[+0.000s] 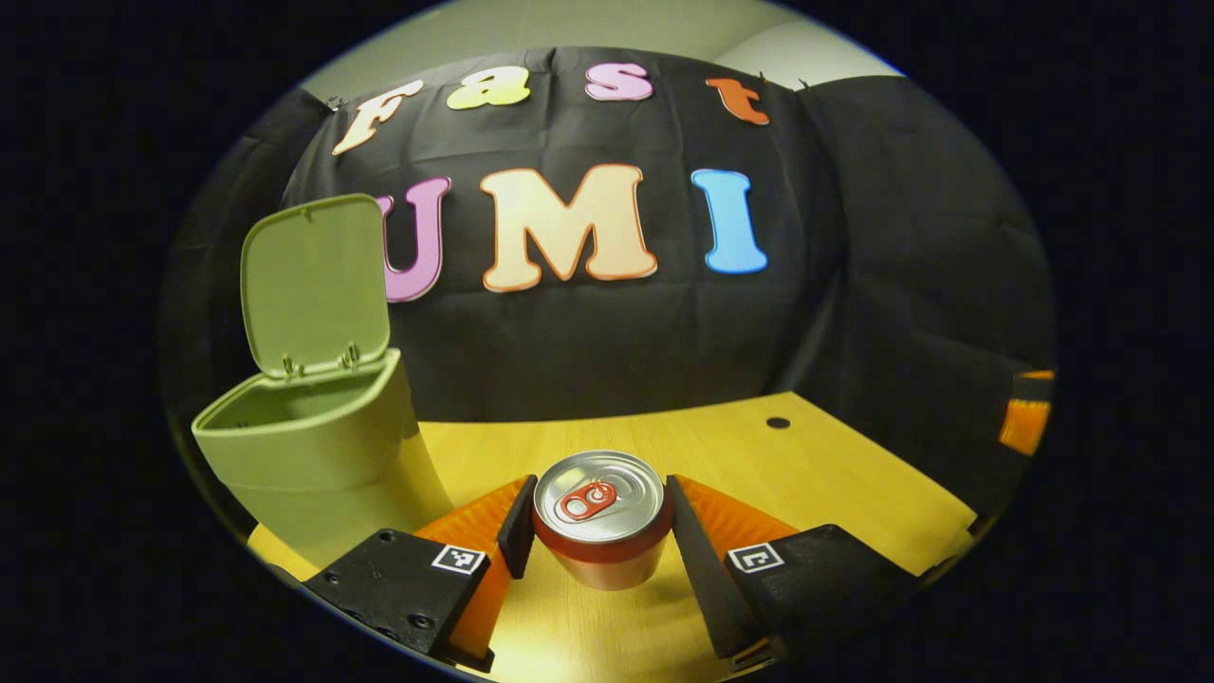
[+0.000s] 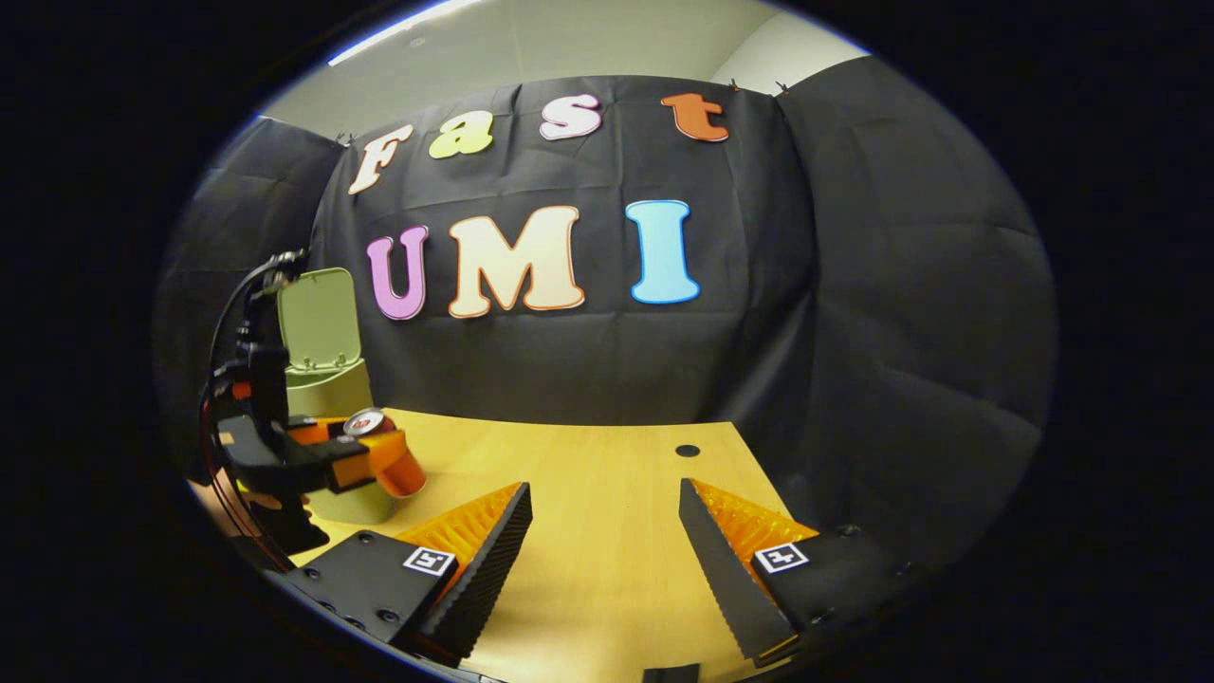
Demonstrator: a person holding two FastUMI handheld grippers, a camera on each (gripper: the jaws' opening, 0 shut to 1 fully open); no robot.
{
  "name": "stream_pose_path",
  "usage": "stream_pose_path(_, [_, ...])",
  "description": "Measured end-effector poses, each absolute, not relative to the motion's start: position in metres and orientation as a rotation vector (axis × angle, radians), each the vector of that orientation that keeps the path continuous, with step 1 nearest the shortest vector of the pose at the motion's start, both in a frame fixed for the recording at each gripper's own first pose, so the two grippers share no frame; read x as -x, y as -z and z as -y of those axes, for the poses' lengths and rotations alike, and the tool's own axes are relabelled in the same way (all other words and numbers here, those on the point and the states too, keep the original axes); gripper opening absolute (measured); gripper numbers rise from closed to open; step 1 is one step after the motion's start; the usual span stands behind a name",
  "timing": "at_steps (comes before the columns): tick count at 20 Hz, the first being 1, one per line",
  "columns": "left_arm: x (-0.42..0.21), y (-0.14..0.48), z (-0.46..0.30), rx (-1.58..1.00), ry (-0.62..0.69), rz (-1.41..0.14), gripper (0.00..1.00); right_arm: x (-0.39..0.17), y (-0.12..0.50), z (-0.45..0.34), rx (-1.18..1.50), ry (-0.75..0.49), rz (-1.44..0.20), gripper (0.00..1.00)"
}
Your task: Press the lid of the desktop garbage bin to open it, pick up the crumpled paper on the desktop and throw it into the bin, then pick up the pop can on the desktop and drop it into the bin, and finally close the garbage bin lid.
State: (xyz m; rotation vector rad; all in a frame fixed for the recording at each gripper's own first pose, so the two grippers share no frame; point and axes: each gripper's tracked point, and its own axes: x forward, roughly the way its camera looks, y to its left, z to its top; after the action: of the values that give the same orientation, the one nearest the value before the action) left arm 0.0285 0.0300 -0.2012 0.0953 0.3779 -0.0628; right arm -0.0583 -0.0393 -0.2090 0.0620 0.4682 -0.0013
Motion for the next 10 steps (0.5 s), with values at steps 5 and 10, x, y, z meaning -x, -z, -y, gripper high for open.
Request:
stream_pose_path(5, [-0.058, 0.135, -0.055, -0.128, 0.021, -0.265, 0.77, 0.052, 0.206, 0.019, -0.092, -0.033, -0.447, 0.99])
stream_pose_path(10, [-0.068, 0.088, -0.111, -0.166, -0.079, -0.194, 0.77, 0.047, 0.209, 0.004, -0.118, -0.048, -0.449, 0.98])
